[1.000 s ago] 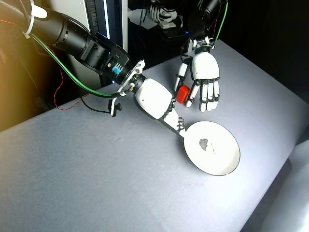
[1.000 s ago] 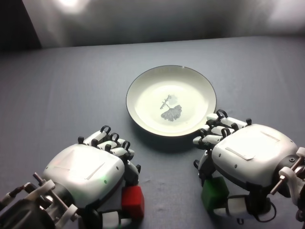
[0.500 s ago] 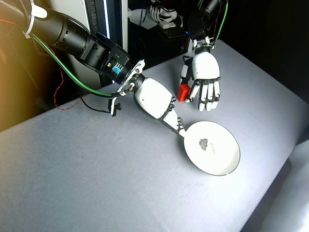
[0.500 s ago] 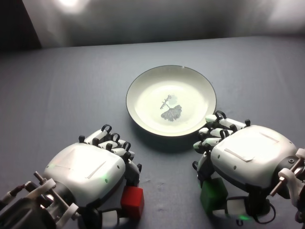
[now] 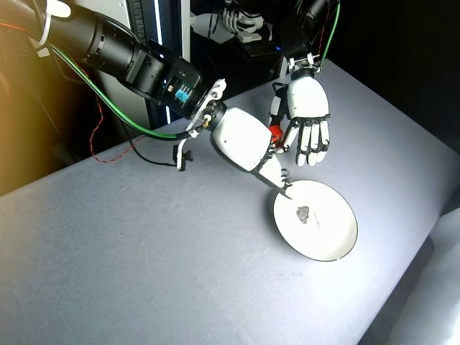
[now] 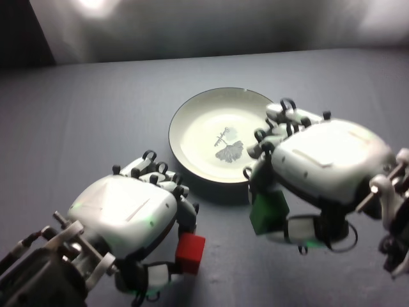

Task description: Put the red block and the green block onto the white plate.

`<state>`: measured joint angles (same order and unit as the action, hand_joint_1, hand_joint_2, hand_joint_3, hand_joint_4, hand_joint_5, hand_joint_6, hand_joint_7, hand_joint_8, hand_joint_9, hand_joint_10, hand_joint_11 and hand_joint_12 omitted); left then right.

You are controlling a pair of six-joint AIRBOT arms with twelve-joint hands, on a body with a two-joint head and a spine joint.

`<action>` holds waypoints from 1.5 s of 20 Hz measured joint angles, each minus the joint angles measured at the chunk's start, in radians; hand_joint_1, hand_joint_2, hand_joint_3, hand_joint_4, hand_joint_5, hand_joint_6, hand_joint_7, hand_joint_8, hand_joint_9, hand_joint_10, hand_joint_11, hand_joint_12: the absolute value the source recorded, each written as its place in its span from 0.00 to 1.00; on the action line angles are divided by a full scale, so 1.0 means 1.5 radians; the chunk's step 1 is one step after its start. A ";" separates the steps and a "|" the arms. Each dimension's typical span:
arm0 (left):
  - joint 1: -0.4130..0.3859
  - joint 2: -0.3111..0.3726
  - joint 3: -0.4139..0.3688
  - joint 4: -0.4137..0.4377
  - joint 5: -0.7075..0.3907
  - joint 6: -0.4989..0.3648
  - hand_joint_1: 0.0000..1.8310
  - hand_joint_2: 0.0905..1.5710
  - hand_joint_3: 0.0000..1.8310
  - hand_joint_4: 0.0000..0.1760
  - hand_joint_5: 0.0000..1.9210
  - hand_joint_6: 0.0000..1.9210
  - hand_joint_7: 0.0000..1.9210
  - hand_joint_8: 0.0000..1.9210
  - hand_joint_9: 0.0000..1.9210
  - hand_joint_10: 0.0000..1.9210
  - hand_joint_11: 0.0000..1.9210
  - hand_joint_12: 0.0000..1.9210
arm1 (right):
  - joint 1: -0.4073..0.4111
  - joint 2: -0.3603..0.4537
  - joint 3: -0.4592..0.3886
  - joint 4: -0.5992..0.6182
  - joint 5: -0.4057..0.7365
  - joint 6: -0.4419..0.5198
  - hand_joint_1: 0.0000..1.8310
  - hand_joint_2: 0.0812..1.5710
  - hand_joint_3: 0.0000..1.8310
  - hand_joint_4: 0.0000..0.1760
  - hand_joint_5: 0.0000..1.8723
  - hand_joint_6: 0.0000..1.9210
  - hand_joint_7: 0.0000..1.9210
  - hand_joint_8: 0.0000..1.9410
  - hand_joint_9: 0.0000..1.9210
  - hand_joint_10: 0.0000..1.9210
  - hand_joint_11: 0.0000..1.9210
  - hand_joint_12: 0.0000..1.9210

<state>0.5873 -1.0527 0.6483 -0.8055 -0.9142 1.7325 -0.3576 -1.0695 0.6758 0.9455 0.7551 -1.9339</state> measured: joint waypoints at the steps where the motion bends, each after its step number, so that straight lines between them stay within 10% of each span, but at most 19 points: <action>1: -0.008 0.000 0.000 -0.004 0.001 0.001 0.57 0.67 0.00 1.00 0.55 0.45 0.27 0.00 0.17 0.01 0.00 0.40 | 0.008 -0.001 0.009 0.001 -0.005 0.003 0.57 0.66 0.00 1.00 0.57 0.43 0.23 0.00 0.13 0.00 0.00 0.00; 12: -0.151 -0.024 0.104 -0.032 0.079 0.028 0.56 0.68 0.00 1.00 0.53 0.47 0.30 0.00 0.20 0.02 0.00 0.50 | 0.050 -0.080 0.174 0.028 -0.033 0.024 0.57 0.66 0.00 1.00 0.58 0.41 0.26 0.00 0.15 0.00 0.00 0.00; 30: -0.213 -0.156 0.357 0.041 0.166 -0.077 0.56 0.68 0.00 1.00 0.53 0.48 0.32 0.00 0.21 0.06 0.00 0.53 | 0.061 -0.102 0.234 0.023 -0.038 0.059 0.58 0.65 0.00 1.00 0.59 0.39 0.26 0.00 0.16 0.01 0.00 0.00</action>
<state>0.2672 -1.2873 1.1843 -0.7433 -0.6651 1.6173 -0.2661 -1.2232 1.0271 0.9802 0.6975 -1.8450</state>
